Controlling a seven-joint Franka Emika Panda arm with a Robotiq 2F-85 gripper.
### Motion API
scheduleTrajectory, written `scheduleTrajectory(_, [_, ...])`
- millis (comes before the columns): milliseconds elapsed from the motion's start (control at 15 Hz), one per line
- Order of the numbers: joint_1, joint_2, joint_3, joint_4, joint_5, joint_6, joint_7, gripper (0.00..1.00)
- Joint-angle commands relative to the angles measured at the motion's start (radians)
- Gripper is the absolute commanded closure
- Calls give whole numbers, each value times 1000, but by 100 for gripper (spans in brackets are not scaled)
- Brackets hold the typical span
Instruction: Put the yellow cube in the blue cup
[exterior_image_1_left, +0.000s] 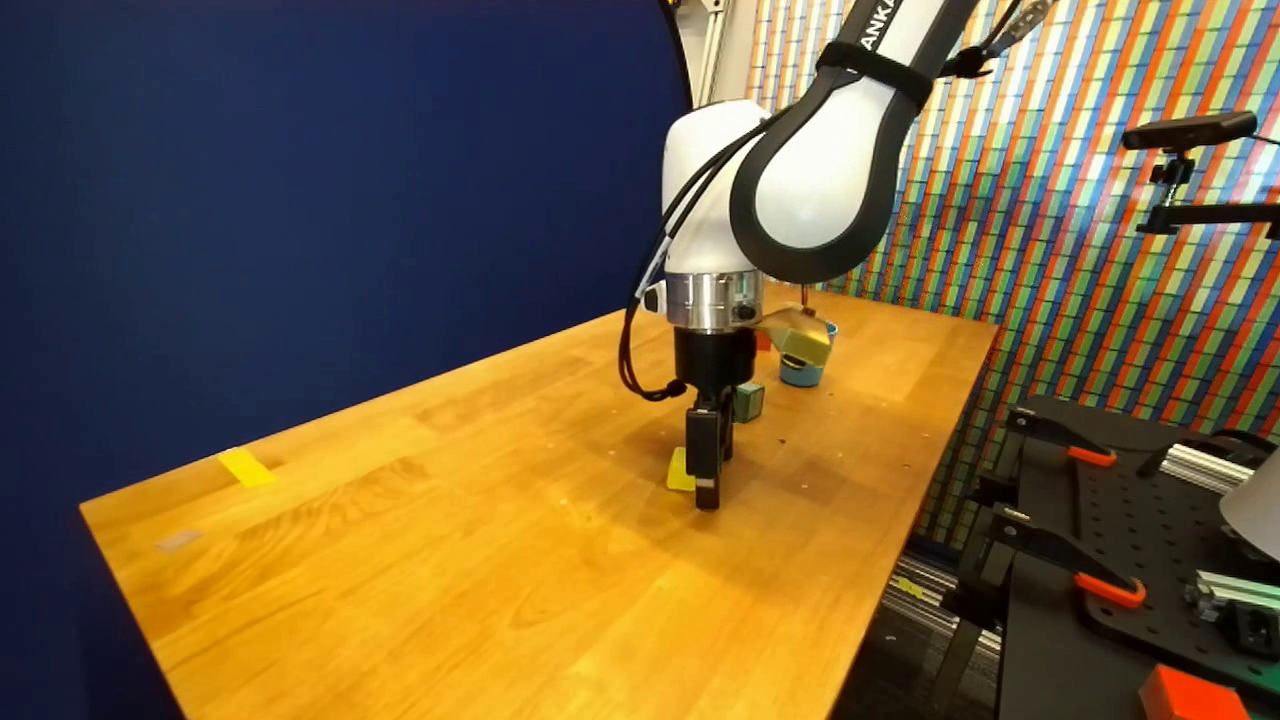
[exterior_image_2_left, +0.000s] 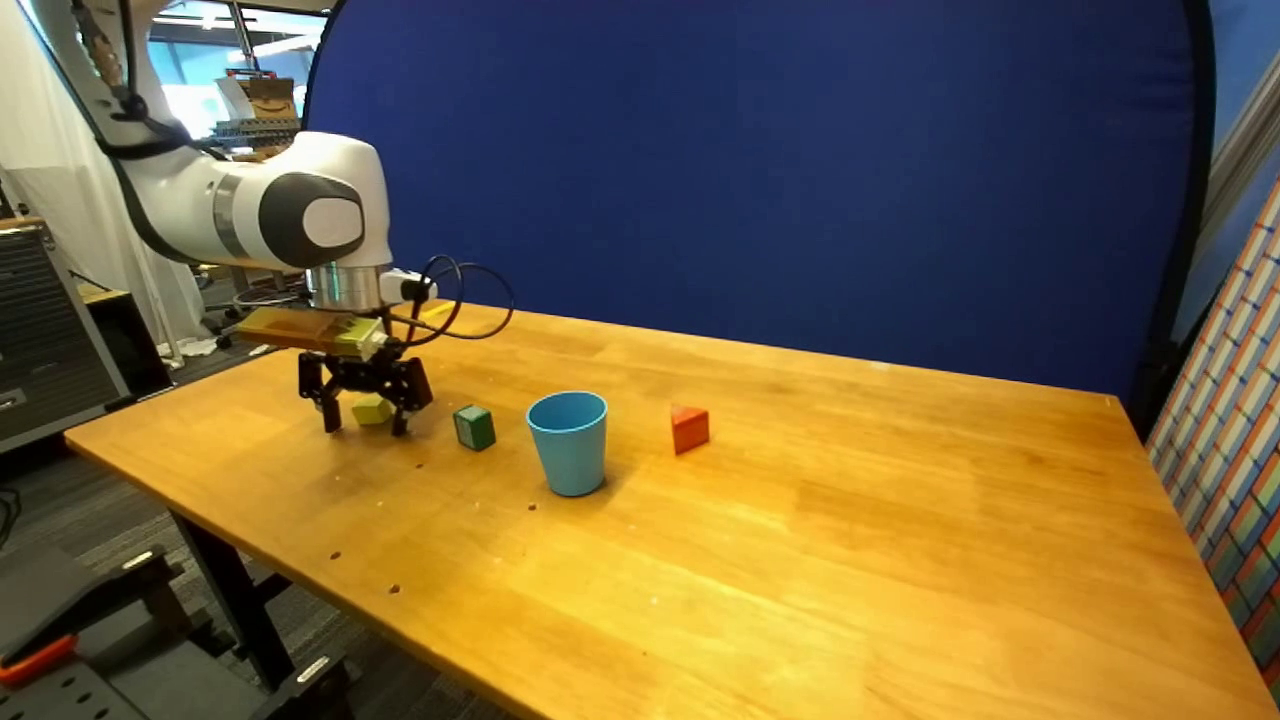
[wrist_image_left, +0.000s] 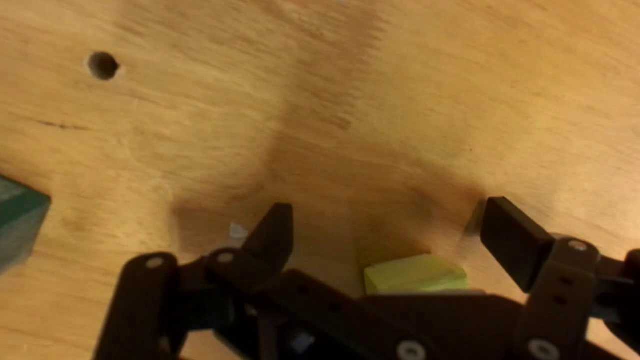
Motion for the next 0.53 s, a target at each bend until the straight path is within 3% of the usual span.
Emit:
scheduleTrajectory(0, [41, 46, -20, 71, -58, 8, 64, 0])
scheduleTrajectory(267, [56, 42, -8, 91, -64, 13, 87, 0])
scheduleTrajectory(333, [66, 37, -12, 92, -68, 16, 100, 25])
scheduleTrajectory(467, [81, 30, -19, 95, -80, 2, 120, 34])
